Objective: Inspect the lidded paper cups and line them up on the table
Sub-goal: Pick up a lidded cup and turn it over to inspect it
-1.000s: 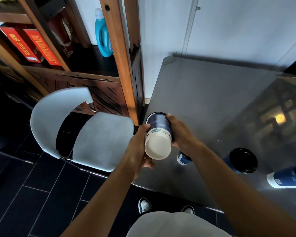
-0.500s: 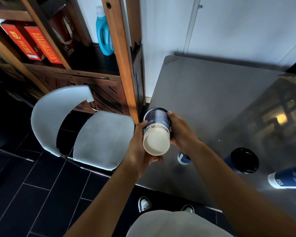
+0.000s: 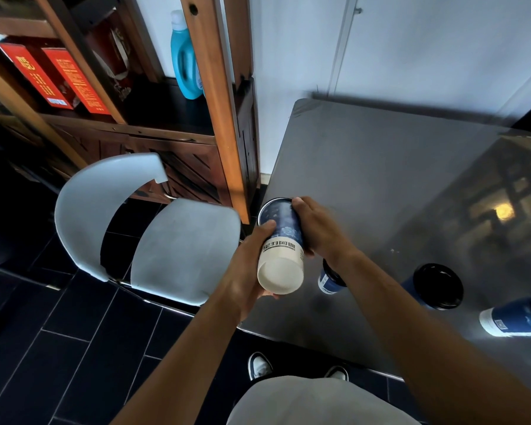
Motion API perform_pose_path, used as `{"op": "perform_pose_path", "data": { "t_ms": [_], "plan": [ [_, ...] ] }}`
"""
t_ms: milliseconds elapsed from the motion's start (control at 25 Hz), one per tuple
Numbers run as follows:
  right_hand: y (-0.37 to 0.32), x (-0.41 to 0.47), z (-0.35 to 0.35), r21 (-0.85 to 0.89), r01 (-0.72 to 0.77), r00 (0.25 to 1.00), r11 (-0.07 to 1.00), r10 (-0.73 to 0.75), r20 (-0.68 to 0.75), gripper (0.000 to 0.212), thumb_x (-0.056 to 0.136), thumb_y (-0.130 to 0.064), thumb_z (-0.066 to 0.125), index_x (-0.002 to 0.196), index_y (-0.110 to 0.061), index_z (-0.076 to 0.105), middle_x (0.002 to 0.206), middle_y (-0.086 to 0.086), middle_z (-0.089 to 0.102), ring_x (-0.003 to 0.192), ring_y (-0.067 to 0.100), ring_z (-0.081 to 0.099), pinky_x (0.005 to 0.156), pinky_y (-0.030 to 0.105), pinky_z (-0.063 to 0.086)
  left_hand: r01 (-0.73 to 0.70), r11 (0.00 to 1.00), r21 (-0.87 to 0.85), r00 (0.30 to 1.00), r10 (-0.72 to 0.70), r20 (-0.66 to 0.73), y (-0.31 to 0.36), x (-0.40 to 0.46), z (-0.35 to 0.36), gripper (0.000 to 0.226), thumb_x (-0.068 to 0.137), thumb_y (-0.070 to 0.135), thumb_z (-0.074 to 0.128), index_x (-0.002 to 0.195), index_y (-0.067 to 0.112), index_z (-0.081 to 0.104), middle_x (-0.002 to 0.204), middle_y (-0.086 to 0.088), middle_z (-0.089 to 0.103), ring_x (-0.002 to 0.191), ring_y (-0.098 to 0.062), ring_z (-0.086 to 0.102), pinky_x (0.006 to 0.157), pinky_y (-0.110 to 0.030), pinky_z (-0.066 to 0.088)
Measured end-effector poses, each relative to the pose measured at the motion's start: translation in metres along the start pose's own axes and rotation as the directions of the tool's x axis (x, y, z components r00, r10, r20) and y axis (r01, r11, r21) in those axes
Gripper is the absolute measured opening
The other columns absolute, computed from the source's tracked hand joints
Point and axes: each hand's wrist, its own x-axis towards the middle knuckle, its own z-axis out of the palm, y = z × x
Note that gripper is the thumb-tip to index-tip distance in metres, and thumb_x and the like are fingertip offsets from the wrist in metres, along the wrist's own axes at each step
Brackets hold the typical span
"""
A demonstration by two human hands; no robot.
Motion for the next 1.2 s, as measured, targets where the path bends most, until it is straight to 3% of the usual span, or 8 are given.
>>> {"op": "perform_pose_path", "data": {
  "t_ms": [160, 320, 480, 640, 800, 920, 1040, 1200],
  "plan": [
    [-0.008, -0.013, 0.003, 0.313, -0.23, 0.972, 0.921, 0.205, 0.112, 0.041, 0.106, -0.049, 0.037, 0.11, -0.013, 0.057, 0.096, 0.014, 0.06, 0.064, 0.037, 0.064, 0.044, 0.033, 0.05, -0.043, 0.974, -0.223, 0.998, 0.051, 0.03, -0.003, 0.0, 0.001, 0.052, 0.098, 0.051, 0.045, 0.115, 0.005, 0.062, 0.08, -0.014, 0.065, 0.06, -0.024, 0.064, 0.045, -0.026, 0.048],
    [-0.012, -0.015, 0.007, 0.408, -0.232, 0.973, 0.883, 0.21, 0.097, 0.036, 0.105, -0.049, 0.041, 0.097, -0.018, 0.057, 0.092, 0.013, 0.059, 0.078, 0.039, 0.061, 0.056, 0.037, 0.048, -0.06, 0.964, -0.258, 0.995, 0.078, 0.063, -0.005, -0.002, 0.001, 0.054, 0.098, 0.052, 0.044, 0.12, 0.005, 0.059, 0.084, -0.015, 0.065, 0.064, -0.025, 0.065, 0.048, -0.026, 0.047],
    [-0.014, -0.015, 0.005, 0.351, -0.18, 0.984, 0.919, 0.163, 0.078, 0.037, 0.105, -0.052, 0.036, 0.098, -0.02, 0.054, 0.084, 0.01, 0.06, 0.06, 0.027, 0.058, 0.042, 0.023, 0.042, -0.038, 0.975, -0.217, 0.994, 0.059, 0.088, -0.001, -0.003, 0.002, 0.057, 0.097, 0.054, 0.043, 0.12, 0.004, 0.06, 0.088, -0.018, 0.065, 0.064, -0.024, 0.068, 0.05, -0.027, 0.047],
    [-0.012, -0.014, -0.003, 0.18, -0.128, 0.99, 0.975, 0.115, 0.081, 0.035, 0.104, -0.053, 0.039, 0.106, -0.022, 0.054, 0.097, 0.01, 0.064, 0.075, 0.021, 0.063, 0.058, 0.023, 0.051, 0.072, 0.996, -0.061, 0.995, -0.068, 0.067, -0.002, -0.003, -0.001, 0.049, 0.096, 0.044, 0.034, 0.106, 0.008, 0.065, 0.079, -0.012, 0.072, 0.062, -0.026, 0.069, 0.053, -0.03, 0.049],
    [-0.01, -0.014, -0.001, 0.028, -0.088, 0.993, 0.996, 0.085, 0.08, 0.034, 0.106, -0.048, 0.038, 0.111, -0.018, 0.054, 0.091, 0.004, 0.059, 0.069, 0.016, 0.058, 0.042, 0.015, 0.043, 0.133, 0.989, 0.06, 0.991, -0.135, 0.022, -0.004, -0.002, 0.0, 0.058, 0.095, 0.054, 0.04, 0.121, 0.008, 0.064, 0.084, -0.014, 0.071, 0.063, -0.027, 0.07, 0.05, -0.031, 0.052],
    [-0.007, -0.013, 0.002, 0.096, -0.114, 0.992, 0.989, 0.108, 0.065, 0.034, 0.104, -0.052, 0.038, 0.095, -0.023, 0.053, 0.087, 0.007, 0.058, 0.074, 0.025, 0.058, 0.064, 0.03, 0.049, 0.111, 0.992, -0.055, 0.994, -0.11, 0.022, -0.004, 0.0, 0.003, 0.059, 0.095, 0.059, 0.047, 0.124, 0.01, 0.062, 0.078, -0.01, 0.072, 0.059, -0.024, 0.069, 0.044, -0.028, 0.052],
    [-0.005, -0.014, 0.007, 0.214, -0.241, 0.97, 0.947, 0.226, 0.091, 0.037, 0.094, -0.058, 0.043, 0.092, -0.023, 0.056, 0.093, 0.016, 0.061, 0.08, 0.031, 0.059, 0.078, 0.046, 0.053, 0.106, 0.969, -0.222, 0.991, -0.085, 0.1, -0.002, -0.002, 0.003, 0.056, 0.097, 0.055, 0.04, 0.106, 0.006, 0.066, 0.073, -0.011, 0.067, 0.058, -0.023, 0.065, 0.044, -0.025, 0.045],
    [-0.004, -0.013, 0.012, 0.232, -0.241, 0.97, 0.943, 0.228, 0.079, 0.036, 0.097, -0.057, 0.04, 0.092, -0.025, 0.055, 0.091, 0.014, 0.064, 0.082, 0.028, 0.061, 0.076, 0.04, 0.048, 0.105, 0.96, -0.26, 0.992, -0.083, 0.096, -0.002, -0.001, 0.004, 0.055, 0.095, 0.054, 0.04, 0.106, 0.006, 0.064, 0.076, -0.011, 0.066, 0.062, -0.022, 0.065, 0.051, -0.026, 0.045]
  ]
}}
